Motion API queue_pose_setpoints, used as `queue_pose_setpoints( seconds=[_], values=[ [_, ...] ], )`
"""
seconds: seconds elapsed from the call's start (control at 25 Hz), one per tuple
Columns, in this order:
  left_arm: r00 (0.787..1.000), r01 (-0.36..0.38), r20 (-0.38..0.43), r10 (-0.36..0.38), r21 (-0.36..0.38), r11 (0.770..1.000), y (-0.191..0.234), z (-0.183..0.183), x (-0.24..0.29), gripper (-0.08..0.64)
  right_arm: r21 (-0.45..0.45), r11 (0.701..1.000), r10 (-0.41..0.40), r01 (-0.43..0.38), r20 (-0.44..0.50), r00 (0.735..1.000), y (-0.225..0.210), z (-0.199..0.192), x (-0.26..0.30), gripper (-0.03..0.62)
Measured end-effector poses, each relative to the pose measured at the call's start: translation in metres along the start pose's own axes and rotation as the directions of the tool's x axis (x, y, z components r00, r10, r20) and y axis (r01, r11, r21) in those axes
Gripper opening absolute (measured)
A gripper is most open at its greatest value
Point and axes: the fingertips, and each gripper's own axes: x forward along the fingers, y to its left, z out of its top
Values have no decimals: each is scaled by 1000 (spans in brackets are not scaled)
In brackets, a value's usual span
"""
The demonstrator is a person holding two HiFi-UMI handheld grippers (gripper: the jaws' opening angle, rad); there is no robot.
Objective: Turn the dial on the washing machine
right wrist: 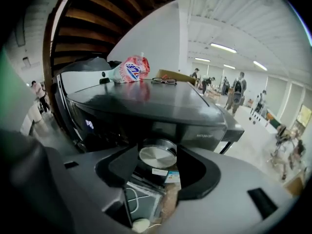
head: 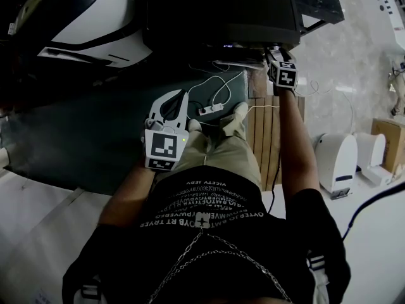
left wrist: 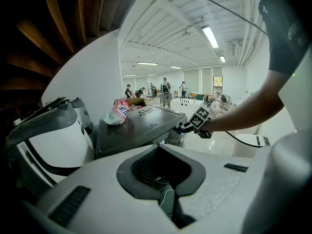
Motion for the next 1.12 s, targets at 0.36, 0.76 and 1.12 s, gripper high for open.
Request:
queue_pose_setpoints(
  seconds=[0.36,0.76,1.12],
  values=[
    [1000,-7,-13,7,-10,1000,-2,-8,-3,5,-273,958,-86,84,6,996,13,12,-4,192],
    [1000,-14,-23,14,-15,1000,-5,-13,-7,5,85,995,52,-55,38,998,-5,7,0,221],
    [1000,-21,-4,21,-6,1000,-12,2,-9,5,-22,999,34,-33,19,999,-5,10,-11,222]
  ],
)
